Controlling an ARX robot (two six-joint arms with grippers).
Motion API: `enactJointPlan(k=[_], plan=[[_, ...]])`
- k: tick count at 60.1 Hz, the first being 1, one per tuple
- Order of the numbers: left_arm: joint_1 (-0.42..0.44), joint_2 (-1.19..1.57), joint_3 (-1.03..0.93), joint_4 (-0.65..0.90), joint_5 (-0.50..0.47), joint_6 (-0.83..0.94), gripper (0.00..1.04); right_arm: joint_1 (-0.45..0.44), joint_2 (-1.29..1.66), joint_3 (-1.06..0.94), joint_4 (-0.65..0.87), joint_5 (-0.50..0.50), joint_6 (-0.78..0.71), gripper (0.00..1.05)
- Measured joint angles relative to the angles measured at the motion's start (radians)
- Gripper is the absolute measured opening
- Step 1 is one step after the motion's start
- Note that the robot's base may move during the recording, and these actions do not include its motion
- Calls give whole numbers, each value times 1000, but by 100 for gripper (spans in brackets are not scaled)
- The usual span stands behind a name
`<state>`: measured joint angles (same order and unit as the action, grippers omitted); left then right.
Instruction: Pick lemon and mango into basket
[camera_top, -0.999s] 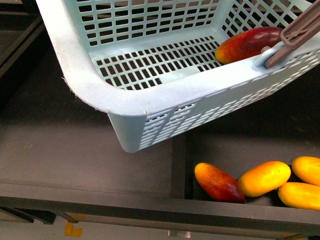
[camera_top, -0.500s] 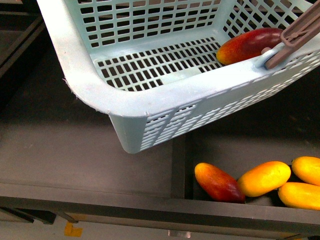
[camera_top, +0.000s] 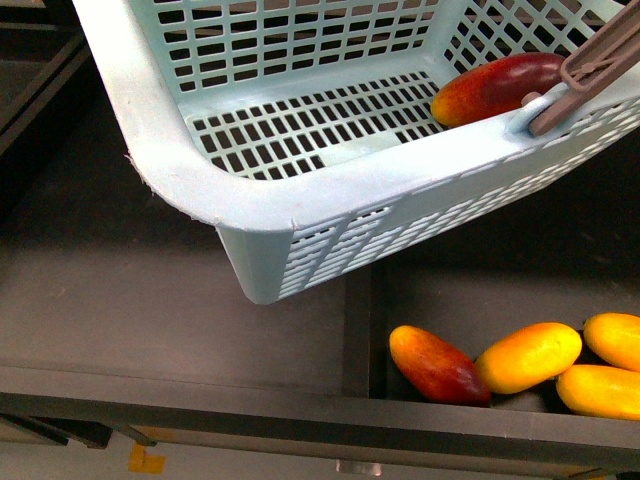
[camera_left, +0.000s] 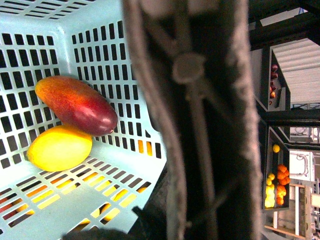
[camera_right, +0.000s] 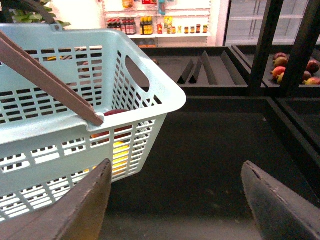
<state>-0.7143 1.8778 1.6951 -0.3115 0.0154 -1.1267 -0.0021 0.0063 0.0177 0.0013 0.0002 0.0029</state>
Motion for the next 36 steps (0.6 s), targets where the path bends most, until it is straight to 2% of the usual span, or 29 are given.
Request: enactJointPlan(k=[4, 15, 17, 25, 27, 30, 36], plan=[[0, 0, 0, 0, 0, 0, 4, 0, 0, 0, 0, 0, 0, 97], [-1, 0, 0, 0, -9, 2, 4, 0, 0, 0, 0, 0, 0, 96], [-12, 1, 1, -6, -94, 5, 5, 0, 0, 0, 0, 0, 0, 96], [-60, 24, 2, -3, -585, -5, 5, 0, 0, 0, 0, -1, 0, 96], [-60, 26, 2, 2, -661, 0, 5, 0, 0, 0, 0, -1, 0, 96], [-42, 26, 1, 19, -736, 6, 5, 0, -1, 0, 0, 1, 0, 96], [11, 12, -34, 68, -755, -6, 4, 0, -1, 0, 0, 1, 0, 96]])
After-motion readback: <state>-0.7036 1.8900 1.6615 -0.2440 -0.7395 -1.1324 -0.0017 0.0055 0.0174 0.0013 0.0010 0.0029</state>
